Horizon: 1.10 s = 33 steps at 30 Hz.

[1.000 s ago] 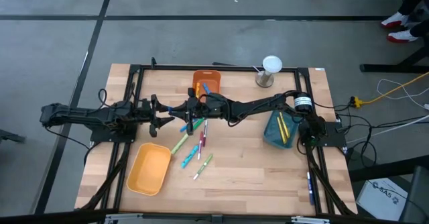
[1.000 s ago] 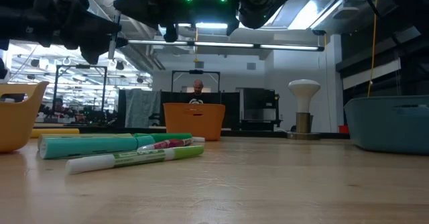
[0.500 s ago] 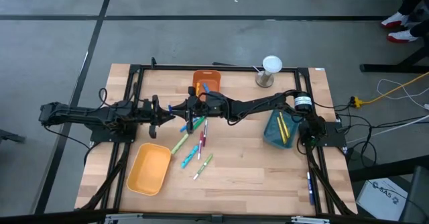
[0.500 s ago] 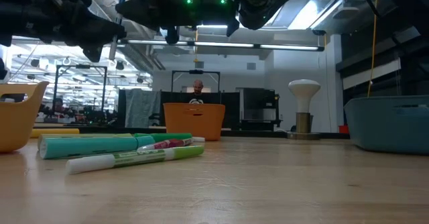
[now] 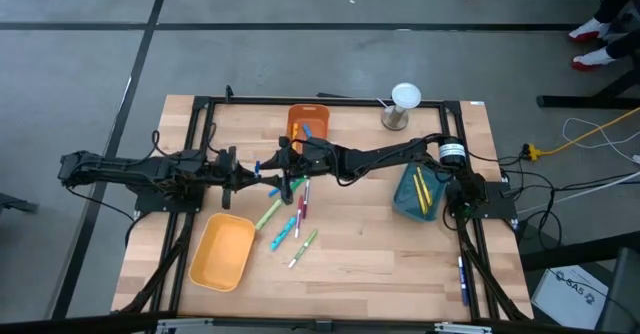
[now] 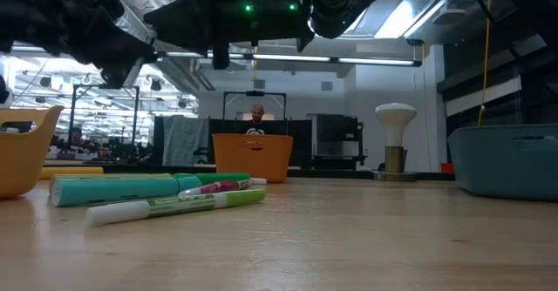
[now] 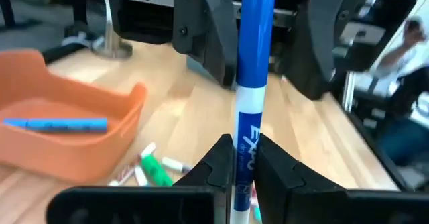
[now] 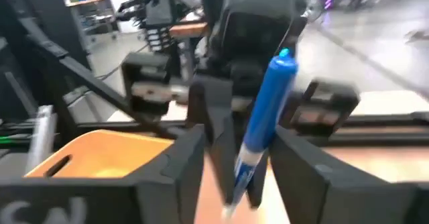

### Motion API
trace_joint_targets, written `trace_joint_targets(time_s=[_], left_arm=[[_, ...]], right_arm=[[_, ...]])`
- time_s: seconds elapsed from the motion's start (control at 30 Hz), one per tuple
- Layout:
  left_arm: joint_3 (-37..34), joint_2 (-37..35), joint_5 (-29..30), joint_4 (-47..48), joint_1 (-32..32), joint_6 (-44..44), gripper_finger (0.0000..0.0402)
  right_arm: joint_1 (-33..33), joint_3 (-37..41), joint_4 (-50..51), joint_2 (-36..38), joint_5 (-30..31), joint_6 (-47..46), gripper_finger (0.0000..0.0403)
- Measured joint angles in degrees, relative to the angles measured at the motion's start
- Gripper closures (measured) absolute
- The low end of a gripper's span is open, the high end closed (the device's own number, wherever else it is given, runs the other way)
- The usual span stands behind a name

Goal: Pick & Place Markers
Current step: Put the blue marker pen into the yellow bin

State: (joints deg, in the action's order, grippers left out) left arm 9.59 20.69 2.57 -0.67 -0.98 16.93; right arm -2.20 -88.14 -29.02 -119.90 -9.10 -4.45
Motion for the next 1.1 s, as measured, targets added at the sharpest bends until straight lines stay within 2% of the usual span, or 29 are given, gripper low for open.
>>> trace_joint_targets(time_s=[0.2,0.4,0.77,0.97,1.1], left_arm=[[11.6,0.9,2.5,19.2,3.0,1.3,0.0371],[22.6,3.1,0.5,36.8,8.4,10.1,0.0371],[24.6,14.9,-22.2,39.3,22.0,45.2,0.0371],[24.6,20.2,-27.2,40.7,28.7,58.4,0.0366],[24.6,22.5,-27.0,44.5,30.3,62.1,0.0357]], right_arm=[[0.1,0.0,7.8,0.4,-3.2,-2.6,0.0182],[0.1,0.0,16.4,1.0,-7.2,-3.1,0.0166],[0.1,0.0,21.2,1.0,-7.1,-3.1,0.0186],[0.2,0.3,21.7,1.0,-7.0,-2.6,0.0187],[0.2,0.3,21.8,1.0,-7.0,-2.6,0.0187]])
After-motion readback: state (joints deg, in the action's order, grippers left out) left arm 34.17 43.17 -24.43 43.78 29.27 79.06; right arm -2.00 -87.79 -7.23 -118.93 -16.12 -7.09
